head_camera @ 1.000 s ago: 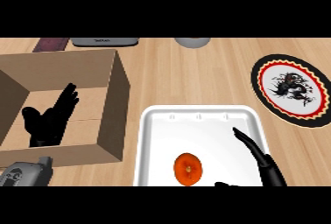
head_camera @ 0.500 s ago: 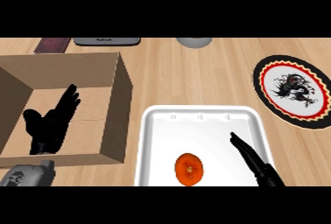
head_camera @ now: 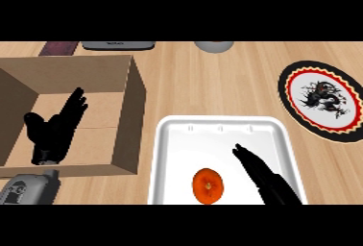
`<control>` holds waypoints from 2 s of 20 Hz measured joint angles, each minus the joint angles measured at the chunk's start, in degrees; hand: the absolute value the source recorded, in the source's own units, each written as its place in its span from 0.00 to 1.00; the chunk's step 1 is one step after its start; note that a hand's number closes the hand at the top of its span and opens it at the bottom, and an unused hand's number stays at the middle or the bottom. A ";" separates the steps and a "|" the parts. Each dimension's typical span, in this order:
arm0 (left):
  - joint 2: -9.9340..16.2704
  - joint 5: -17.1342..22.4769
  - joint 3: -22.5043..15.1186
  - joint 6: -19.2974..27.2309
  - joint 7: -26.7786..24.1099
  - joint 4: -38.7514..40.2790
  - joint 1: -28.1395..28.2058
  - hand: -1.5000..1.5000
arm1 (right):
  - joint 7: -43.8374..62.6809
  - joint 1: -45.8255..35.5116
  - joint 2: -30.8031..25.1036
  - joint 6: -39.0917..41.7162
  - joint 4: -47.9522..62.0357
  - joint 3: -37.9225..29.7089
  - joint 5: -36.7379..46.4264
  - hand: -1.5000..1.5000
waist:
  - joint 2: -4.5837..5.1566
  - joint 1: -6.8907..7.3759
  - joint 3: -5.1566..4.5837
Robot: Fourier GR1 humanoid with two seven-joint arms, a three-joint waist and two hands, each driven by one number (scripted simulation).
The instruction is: Pick the squash from the tray and place it in the plate
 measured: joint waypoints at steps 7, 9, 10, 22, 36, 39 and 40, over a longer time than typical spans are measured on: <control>-1.42 -1.24 1.46 -0.86 -0.20 3.01 -2.37 0.50 | 10.02 -4.44 3.53 6.27 2.24 2.68 6.63 0.00 | 0.01 -0.09 0.04; -2.10 -2.17 1.29 -0.42 0.08 2.31 -1.90 0.50 | 12.29 -5.77 4.54 8.81 2.61 2.83 7.31 0.00 | 0.01 -0.04 0.04; -2.08 -2.33 1.83 -0.75 -0.02 2.92 -2.46 0.50 | 12.64 -4.89 4.33 9.34 1.86 3.28 7.96 0.00 | 0.00 -0.11 0.05; -4.28 -4.82 3.94 -2.83 2.14 -1.79 0.79 0.50 | 16.06 -10.74 13.69 15.16 11.22 2.29 13.32 0.00 | 0.00 0.00 0.04; -5.90 -6.88 6.91 -5.53 1.77 0.49 -1.08 0.50 | 11.06 -15.39 18.08 20.83 19.51 1.21 17.26 1.00 | -0.39 -0.10 -0.32; -6.29 -7.23 7.08 -5.91 1.31 -0.88 0.74 0.50 | 9.68 -14.50 18.17 21.03 18.74 1.74 18.25 1.00 | -0.50 -0.10 -0.40; -6.57 -7.45 6.84 -5.71 2.12 -2.12 1.19 0.50 | 8.70 -14.03 18.09 20.31 18.61 1.65 18.53 1.00 | -0.56 -0.08 -0.42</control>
